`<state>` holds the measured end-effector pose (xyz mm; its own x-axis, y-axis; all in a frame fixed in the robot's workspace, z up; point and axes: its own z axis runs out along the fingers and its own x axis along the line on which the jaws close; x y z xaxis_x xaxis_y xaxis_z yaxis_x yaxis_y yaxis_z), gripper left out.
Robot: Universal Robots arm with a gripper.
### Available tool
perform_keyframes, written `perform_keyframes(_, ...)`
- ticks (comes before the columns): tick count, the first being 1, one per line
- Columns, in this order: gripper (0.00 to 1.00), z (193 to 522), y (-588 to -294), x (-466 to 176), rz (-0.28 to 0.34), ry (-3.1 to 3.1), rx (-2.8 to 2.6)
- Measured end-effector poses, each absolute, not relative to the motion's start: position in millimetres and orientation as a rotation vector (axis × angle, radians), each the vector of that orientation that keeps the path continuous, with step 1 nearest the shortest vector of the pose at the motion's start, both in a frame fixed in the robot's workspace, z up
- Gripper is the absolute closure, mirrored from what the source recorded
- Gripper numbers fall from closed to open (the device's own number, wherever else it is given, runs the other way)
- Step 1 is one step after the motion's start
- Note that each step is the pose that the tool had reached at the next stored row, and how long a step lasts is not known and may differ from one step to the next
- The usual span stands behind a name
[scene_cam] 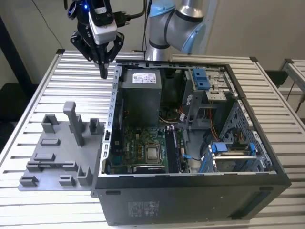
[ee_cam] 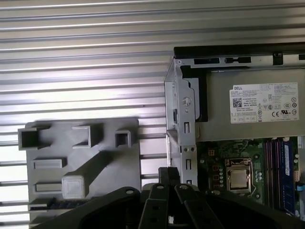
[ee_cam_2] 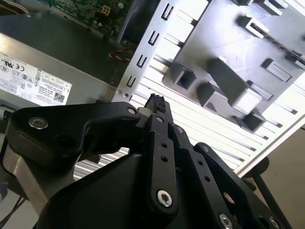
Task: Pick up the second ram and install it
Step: 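Reach for the second ram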
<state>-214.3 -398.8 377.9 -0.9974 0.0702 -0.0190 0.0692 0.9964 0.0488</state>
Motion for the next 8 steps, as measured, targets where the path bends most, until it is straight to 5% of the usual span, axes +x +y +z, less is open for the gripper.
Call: perform_keyframes(8, 0.89, 376.3, -398.8, -220.5, 0.075, 3.118, 0.109)
